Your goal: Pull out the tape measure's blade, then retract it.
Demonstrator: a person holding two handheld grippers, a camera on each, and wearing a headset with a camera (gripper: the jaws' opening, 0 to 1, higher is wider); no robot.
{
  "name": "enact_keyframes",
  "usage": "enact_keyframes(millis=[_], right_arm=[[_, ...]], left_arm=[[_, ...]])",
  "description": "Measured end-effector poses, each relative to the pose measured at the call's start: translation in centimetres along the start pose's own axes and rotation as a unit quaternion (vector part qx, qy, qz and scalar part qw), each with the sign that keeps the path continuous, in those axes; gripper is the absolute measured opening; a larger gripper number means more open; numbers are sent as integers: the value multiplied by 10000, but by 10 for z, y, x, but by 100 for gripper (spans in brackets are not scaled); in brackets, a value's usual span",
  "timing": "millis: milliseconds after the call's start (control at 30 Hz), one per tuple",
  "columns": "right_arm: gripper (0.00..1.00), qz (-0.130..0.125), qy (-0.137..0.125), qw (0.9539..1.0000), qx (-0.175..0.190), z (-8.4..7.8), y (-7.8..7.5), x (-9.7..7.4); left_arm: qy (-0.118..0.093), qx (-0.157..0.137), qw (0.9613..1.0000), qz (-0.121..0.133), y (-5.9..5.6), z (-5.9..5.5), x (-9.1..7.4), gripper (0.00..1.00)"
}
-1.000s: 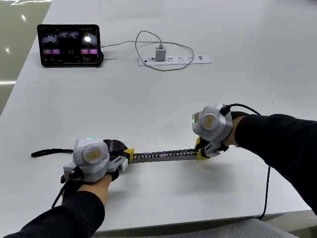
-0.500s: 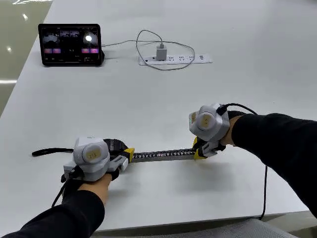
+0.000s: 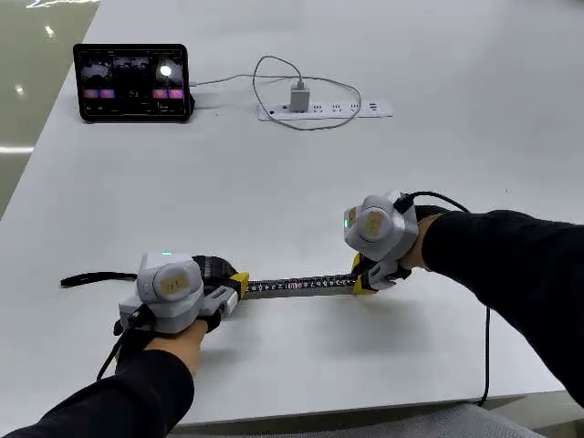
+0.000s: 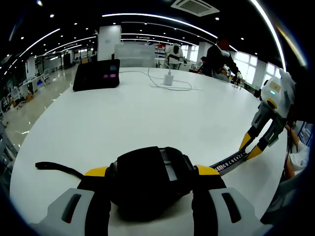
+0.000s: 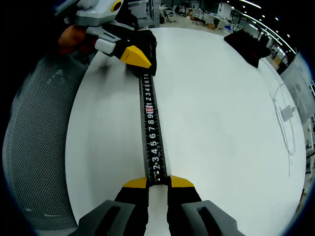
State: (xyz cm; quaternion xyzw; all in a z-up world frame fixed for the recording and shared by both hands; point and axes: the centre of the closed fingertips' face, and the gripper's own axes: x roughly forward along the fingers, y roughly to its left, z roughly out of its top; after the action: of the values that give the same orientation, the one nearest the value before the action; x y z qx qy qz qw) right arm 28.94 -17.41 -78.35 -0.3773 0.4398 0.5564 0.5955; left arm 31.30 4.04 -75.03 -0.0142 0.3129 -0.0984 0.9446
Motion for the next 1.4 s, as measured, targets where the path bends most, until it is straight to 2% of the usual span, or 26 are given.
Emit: enact_keyframes(millis=[1400], right_arm=[[10, 55, -58, 10000, 11, 23, 4, 5]], left_arm=[[31, -4, 10000, 3, 0, -1, -1, 63]])
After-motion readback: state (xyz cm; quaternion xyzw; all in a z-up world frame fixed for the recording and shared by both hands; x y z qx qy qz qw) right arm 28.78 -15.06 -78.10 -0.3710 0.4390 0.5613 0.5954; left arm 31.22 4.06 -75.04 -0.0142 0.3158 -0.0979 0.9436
